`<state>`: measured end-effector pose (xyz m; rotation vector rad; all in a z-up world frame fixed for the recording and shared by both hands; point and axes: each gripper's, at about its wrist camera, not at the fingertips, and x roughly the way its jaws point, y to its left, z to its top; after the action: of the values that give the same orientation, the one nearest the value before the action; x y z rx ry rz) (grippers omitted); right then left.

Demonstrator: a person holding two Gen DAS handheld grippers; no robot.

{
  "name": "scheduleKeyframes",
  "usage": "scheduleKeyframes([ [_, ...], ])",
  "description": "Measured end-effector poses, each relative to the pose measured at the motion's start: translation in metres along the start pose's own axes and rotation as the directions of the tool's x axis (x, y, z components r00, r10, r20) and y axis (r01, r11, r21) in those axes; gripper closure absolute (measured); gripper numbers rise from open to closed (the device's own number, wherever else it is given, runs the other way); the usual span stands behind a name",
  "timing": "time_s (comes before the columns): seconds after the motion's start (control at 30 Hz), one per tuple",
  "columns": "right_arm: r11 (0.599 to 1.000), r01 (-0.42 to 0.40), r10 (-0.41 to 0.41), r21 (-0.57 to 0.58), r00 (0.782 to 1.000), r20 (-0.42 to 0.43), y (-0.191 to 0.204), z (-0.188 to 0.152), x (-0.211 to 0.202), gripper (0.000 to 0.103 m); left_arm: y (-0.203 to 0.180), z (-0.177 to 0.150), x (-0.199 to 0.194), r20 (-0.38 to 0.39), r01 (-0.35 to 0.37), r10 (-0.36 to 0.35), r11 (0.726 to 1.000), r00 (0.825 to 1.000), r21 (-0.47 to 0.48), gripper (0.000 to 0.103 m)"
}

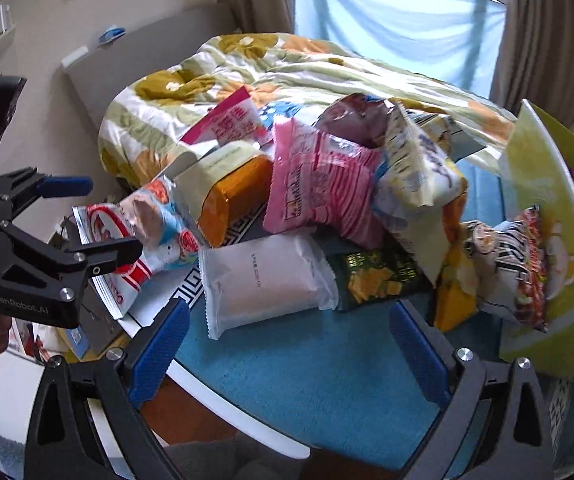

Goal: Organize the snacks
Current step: 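Grasp the red-white flakes bag with the left tool while the right tool grasps the white pastry pack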

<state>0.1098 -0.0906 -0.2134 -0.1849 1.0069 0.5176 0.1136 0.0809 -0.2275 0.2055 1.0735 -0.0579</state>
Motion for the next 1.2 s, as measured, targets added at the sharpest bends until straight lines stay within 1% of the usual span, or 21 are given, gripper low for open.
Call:
scheduleKeyframes([
  [0.13, 0.997, -0.034, 0.033, -0.069, 0.999, -0.016, 0.003, 0.000, 0.020, 0.004, -0.006, -0.003, 0.015, -0.010, -0.054, 0.055, 0.998, 0.998, 0.036, 0.001],
  [0.23, 0.994, -0.054, 0.052, -0.092, 0.998, -0.028, 0.004, 0.002, 0.030, 0.004, -0.010, -0.002, 0.023, -0.022, -0.075, 0.076, 0.996, 0.997, 0.053, 0.009],
  [0.27, 0.994, -0.060, 0.057, -0.094, 0.998, -0.033, 0.004, 0.002, 0.033, 0.004, -0.011, -0.002, 0.026, -0.029, -0.075, 0.077, 0.996, 0.997, 0.055, 0.015],
  [0.3, 0.993, -0.067, 0.064, -0.095, 0.997, -0.038, 0.004, 0.003, 0.036, 0.004, -0.012, -0.002, 0.029, -0.039, -0.077, 0.079, 0.995, 0.996, 0.058, 0.019],
  [0.37, 0.992, -0.075, 0.070, -0.103, 0.996, -0.048, 0.006, 0.005, 0.042, 0.004, -0.013, -0.002, 0.035, -0.053, -0.087, 0.090, 0.994, 0.995, 0.066, 0.019],
  [0.43, 0.991, -0.077, 0.071, -0.113, 0.996, -0.054, 0.008, 0.007, 0.047, 0.004, -0.014, -0.001, 0.038, -0.062, -0.077, 0.082, 0.995, 0.995, 0.069, 0.025],
  [0.6, 0.985, -0.074, 0.063, -0.158, 0.995, -0.071, 0.014, 0.011, 0.059, 0.004, -0.011, 0.000, 0.040, -0.064, -0.058, 0.062, 0.996, 0.996, 0.061, 0.035],
  [0.9, 0.965, -0.038, 0.013, -0.260, 0.995, -0.097, 0.027, 0.021, 0.079, 0.004, -0.004, 0.002, 0.039, -0.080, -0.030, 0.032, 0.999, 0.996, 0.021, 0.038],
  [1.07, 0.956, -0.003, -0.024, -0.293, 0.996, -0.090, 0.028, 0.024, 0.088, 0.004, -0.004, 0.001, 0.038, -0.087, -0.025, 0.026, 1.000, 0.996, 0.015, 0.040],
  [1.2, 0.956, 0.010, -0.030, -0.293, 0.997, -0.066, 0.026, 0.030, 0.091, 0.004, -0.002, -0.001, 0.037, -0.088, -0.019, 0.019, 1.000, 0.996, 0.004, 0.040],
])
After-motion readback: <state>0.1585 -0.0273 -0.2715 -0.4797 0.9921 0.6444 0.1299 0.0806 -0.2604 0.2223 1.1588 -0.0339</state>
